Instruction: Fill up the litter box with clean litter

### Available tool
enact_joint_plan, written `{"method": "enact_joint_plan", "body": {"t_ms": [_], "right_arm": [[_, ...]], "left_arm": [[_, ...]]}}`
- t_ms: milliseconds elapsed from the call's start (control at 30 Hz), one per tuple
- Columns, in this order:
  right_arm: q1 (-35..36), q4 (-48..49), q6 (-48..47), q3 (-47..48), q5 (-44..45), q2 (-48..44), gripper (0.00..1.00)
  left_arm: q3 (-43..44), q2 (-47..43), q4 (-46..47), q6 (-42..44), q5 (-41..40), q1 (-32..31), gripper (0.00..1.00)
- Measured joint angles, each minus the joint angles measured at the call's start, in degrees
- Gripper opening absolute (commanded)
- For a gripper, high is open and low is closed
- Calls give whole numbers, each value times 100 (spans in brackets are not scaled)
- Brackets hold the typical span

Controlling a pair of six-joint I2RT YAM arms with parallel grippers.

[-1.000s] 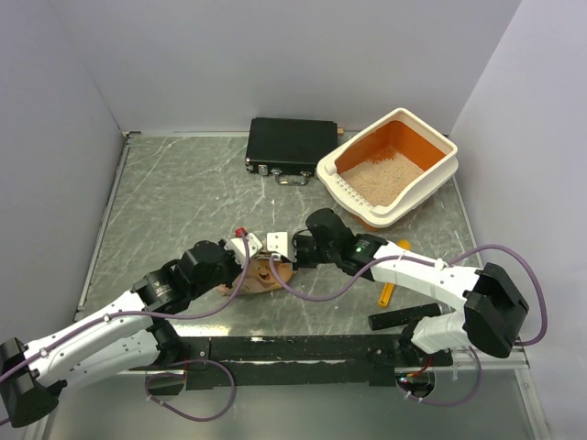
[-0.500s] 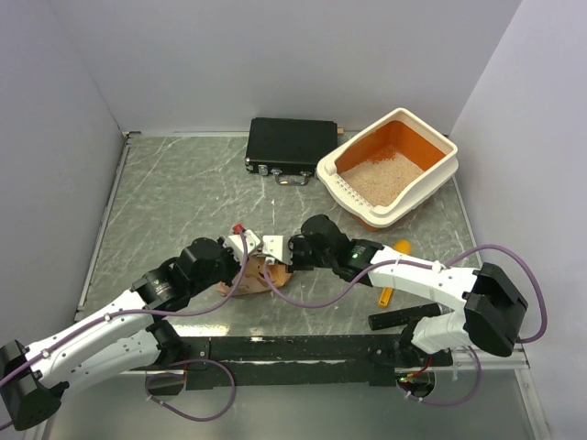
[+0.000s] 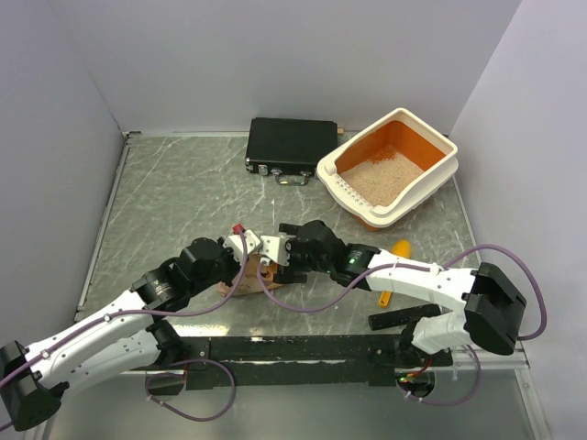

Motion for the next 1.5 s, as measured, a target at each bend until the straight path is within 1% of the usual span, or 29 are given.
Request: {"method": "enact_joint_plan", "body": {"t_ms": [200, 367, 533, 567, 600, 633, 667, 767, 867, 900, 967, 1000, 1100, 1167, 1200, 1267, 1300, 1333, 1367, 1467, 1500], "right_arm": [[24, -9, 42, 46, 201, -66, 100], [33, -348, 273, 96, 555, -551, 100], [35, -732, 809, 745, 957, -1134, 100], [35, -776, 949, 850, 1019, -1266, 100], [35, -824, 1091, 914, 1060, -1414, 100], [35, -905, 1292, 957, 1119, -1563, 100], [35, -1029, 1517, 1014, 1193, -1703, 100], [33, -1727, 2288, 1427, 1375, -1897, 100], [33, -2251, 2942, 1845, 1440, -1878, 100], [31, -2413, 3147, 1945, 1478, -1869, 100], [31, -2750, 3558, 2094, 1545, -1834, 100], [31, -2876, 3716, 2133, 1593, -1810, 100], [31, -3268, 4286, 2168, 1777, -1727, 100], [31, -3432, 4614, 2159, 1893, -1705, 100], [31, -3469, 4760, 2151, 1956, -1707, 100], [31, -3445, 4999, 2103, 2063, -1740, 100], [31, -3418, 5117, 2048, 2118, -1775, 100], [31, -3390, 5211, 1985, 2164, -1805, 100], [31, -3355, 5292, 1915, 2212, -1834, 100], [31, -3268, 5543, 1784, 2345, -1867, 100], [31, -3215, 5606, 1759, 2378, -1867, 100]], "left_arm": [[0, -4, 2, 2, 7, 0, 1], [2, -26, 42, 0, 68, 0, 1], [2, -39, 42, -2, 107, 0, 1], [2, -42, 42, -2, 114, 0, 2], [2, -42, 44, -2, 120, 0, 7], [2, -42, 44, -9, 127, 0, 9], [13, -39, 42, -24, 131, 0, 9], [153, -20, 83, -63, 195, 0, 15], [389, 46, 79, -149, 295, 0, 32], [525, 68, 129, -181, 352, 0, 40], [831, 72, 310, -238, 442, -2, 48], [1001, 61, 409, -280, 468, -2, 56], [1469, -46, 673, -361, 518, -2, 67], [1696, -120, 699, -424, 531, -2, 72], [1840, -142, 671, -483, 525, -2, 79], [2127, -133, 562, -605, 503, -2, 88], [2269, -107, 501, -669, 481, -2, 95], [2363, -92, 461, -728, 463, -2, 98], [2463, -59, 380, -813, 433, -2, 99], [2623, 17, 173, -1193, 350, -2, 99], [2627, 57, 103, -1351, 293, -2, 97]]}}
